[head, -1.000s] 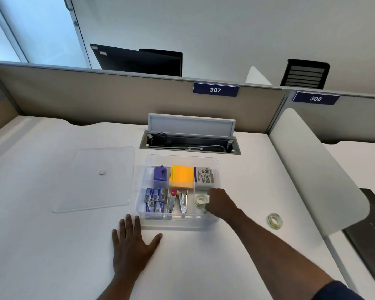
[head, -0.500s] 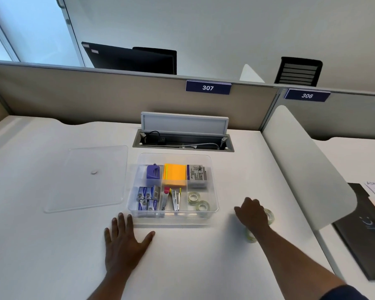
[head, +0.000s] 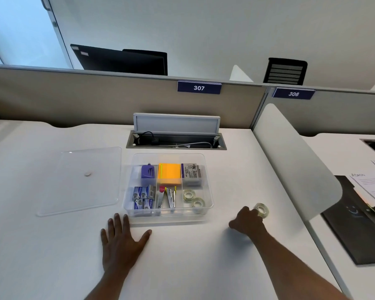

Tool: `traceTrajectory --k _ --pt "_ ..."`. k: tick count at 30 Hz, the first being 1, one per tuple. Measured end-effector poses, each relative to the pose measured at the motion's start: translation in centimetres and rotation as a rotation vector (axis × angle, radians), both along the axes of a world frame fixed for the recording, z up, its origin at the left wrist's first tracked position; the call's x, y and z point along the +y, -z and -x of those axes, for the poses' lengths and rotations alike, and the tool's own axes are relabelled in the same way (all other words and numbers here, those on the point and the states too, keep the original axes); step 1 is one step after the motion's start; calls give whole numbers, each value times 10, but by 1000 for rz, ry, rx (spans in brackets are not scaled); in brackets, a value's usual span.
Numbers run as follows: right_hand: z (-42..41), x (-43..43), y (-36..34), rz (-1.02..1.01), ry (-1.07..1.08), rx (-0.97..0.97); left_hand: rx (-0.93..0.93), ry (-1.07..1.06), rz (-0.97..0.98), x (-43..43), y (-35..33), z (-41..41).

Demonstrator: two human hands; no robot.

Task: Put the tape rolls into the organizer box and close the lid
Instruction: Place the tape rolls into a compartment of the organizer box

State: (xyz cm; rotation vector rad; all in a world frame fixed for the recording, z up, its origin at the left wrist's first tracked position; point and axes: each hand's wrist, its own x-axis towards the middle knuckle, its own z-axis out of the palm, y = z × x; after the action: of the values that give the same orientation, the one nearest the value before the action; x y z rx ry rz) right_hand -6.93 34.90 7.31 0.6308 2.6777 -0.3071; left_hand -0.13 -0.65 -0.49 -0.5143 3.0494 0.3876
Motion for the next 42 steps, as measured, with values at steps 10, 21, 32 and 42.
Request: traceTrajectory --k 10,21,32,42 --pt "22 -16 -16 103 -83 215 -2 9 -1 0 0 1" --pt "70 -94 -50 207 -474 373 -11 3 18 2 -5 0" --pt "69 -105 -26 105 -588 296 -22 8 17 0 -5 0" --pt "69 -77 -31 7 -312 642 -28 5 22 2 -6 0"
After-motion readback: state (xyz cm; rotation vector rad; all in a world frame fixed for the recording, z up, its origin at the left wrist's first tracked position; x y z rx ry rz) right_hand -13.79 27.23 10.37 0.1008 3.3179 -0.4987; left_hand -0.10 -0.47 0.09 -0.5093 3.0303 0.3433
